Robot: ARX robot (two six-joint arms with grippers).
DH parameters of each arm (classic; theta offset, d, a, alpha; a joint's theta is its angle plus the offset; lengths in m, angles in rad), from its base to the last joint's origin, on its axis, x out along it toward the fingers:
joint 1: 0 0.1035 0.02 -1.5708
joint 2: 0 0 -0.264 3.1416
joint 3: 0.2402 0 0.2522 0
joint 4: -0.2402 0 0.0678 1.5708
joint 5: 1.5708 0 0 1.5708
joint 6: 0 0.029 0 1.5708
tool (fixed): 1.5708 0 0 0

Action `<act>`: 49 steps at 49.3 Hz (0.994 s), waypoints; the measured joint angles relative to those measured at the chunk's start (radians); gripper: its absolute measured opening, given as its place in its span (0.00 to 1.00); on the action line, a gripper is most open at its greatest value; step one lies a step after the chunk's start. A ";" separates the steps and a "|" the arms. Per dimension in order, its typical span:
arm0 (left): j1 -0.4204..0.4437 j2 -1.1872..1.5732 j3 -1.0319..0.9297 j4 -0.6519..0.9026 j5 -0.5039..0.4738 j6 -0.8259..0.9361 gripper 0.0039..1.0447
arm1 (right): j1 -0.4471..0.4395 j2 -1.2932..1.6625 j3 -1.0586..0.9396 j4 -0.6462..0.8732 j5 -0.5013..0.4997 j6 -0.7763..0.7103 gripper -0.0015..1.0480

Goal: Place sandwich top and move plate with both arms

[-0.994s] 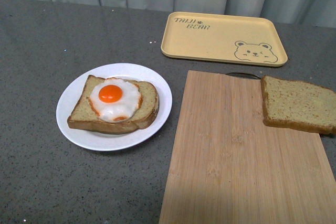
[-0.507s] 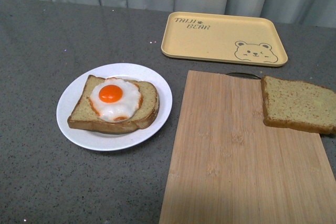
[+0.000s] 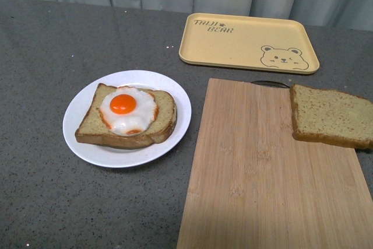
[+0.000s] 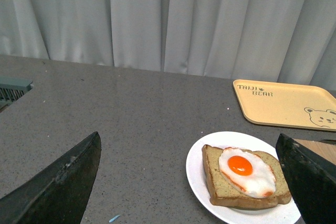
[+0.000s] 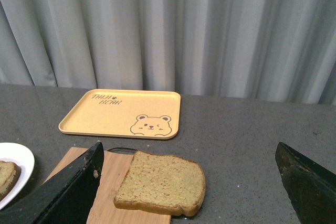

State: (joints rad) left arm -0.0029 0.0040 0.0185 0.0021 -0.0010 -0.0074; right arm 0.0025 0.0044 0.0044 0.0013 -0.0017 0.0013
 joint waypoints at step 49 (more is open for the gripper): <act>0.000 0.000 0.000 0.000 0.000 0.000 0.94 | 0.000 0.000 0.000 0.000 0.000 0.000 0.91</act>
State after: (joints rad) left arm -0.0029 0.0040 0.0185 0.0021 -0.0010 -0.0074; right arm 0.0025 0.0044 0.0048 0.0013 -0.0017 0.0013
